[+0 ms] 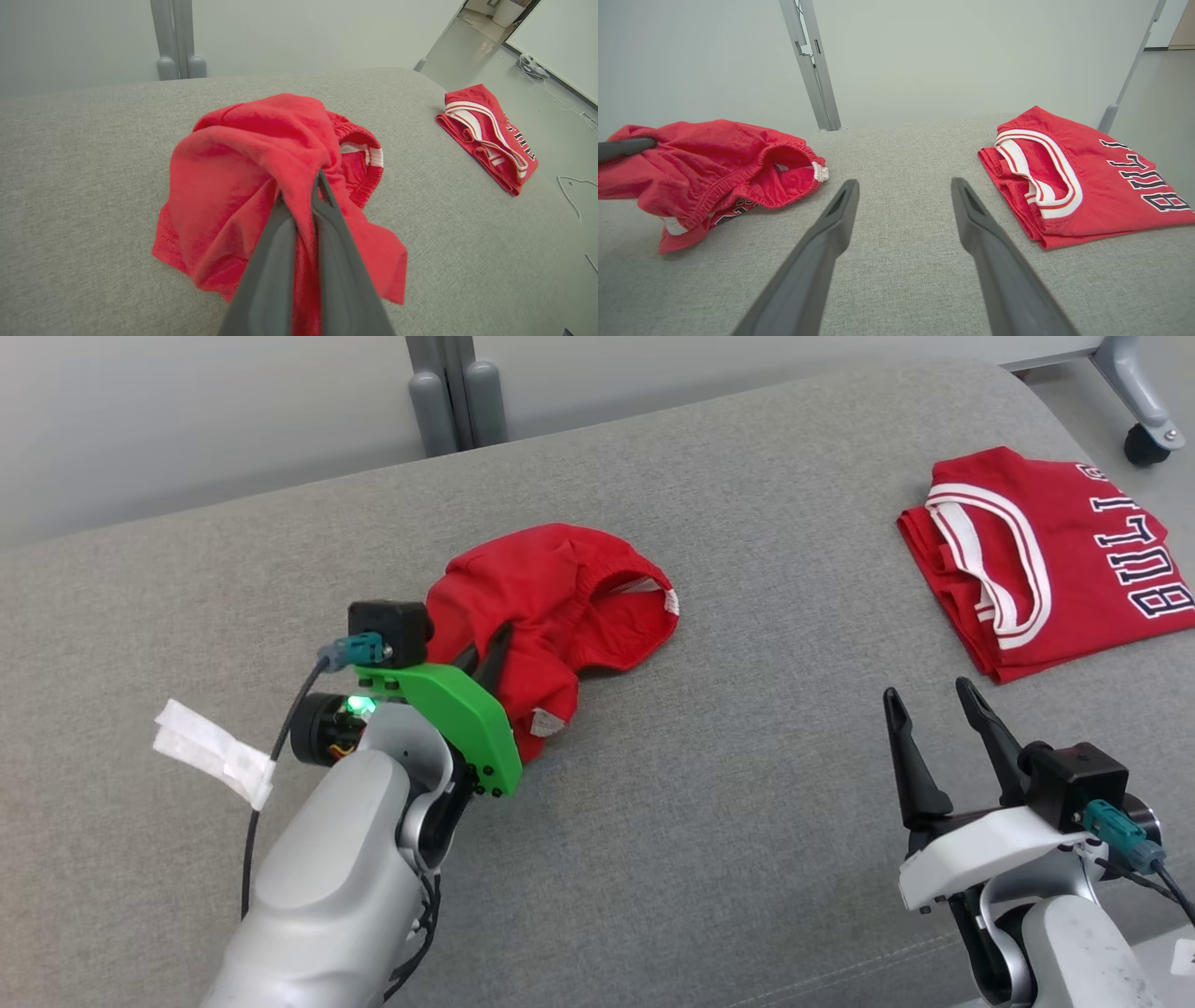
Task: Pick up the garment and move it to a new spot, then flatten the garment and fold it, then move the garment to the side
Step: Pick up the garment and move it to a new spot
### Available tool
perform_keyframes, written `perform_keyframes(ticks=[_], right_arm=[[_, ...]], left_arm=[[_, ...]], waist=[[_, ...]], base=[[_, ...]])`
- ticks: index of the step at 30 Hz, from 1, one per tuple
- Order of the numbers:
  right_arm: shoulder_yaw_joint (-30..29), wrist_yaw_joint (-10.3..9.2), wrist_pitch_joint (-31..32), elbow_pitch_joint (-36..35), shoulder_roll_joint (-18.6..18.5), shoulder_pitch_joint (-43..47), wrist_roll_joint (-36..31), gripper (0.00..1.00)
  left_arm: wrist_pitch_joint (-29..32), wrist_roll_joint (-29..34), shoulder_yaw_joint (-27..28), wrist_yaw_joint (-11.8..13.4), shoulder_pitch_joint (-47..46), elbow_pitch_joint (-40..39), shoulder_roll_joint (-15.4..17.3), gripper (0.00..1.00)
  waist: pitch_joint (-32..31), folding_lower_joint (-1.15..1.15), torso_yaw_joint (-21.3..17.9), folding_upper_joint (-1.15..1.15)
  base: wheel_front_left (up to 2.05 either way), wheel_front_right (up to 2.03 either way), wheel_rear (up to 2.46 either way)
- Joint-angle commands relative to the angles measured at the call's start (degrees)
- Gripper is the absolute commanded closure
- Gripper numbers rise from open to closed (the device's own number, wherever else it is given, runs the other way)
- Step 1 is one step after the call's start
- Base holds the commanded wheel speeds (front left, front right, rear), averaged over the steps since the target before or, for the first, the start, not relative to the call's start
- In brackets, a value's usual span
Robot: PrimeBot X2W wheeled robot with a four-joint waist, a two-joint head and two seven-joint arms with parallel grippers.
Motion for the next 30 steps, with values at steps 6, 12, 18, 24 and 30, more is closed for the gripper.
perform_keyframes(ticks=[6, 12, 18, 24, 30], right_arm=[[-0.08, -0.11, -0.30, 0.11, -0.47, -0.92, -0.34, 0.00], [-1.11, -0.11, 0.27, -0.49, -1.05, 0.01, -0.52, 0.00], [-2.78, -0.11, 0.58, -0.85, -1.13, 1.47, -0.49, 0.00], [-4.40, -0.11, 0.63, -0.69, -0.70, 3.45, -0.65, 0.00], [-5.15, -0.11, 0.14, -0.21, 0.02, 4.92, -0.88, 0.00]], left_arm=[[-8.65, 0.89, 0.60, -0.45, 2.77, 1.33, 0.12, 0.00], [-16.26, 0.58, 2.24, -1.28, 7.08, -2.25, 2.09, 0.00], [-18.10, 2.44, 6.23, 0.49, 13.73, -9.74, 4.84, 0.00], [-18.05, 6.36, 11.94, 2.36, 21.82, -19.30, 6.41, 0.00], [-18.07, 9.79, 15.80, 1.72, 28.32, -24.36, 6.79, 0.00]], waist=[[-1.07, 0.00, 3.57, 0.00], [-2.89, 0.00, 7.80, 0.00], [-4.72, 0.00, 12.45, 0.00], [-6.34, 0.00, 16.04, 0.00], [-7.75, 0.00, 17.87, 0.00]], base=[[0.00, 0.00, 0.00], [0.00, 0.00, 0.00], [0.00, 0.00, 0.00], [0.00, 0.00, 0.00], [0.00, 0.00, 0.00]])
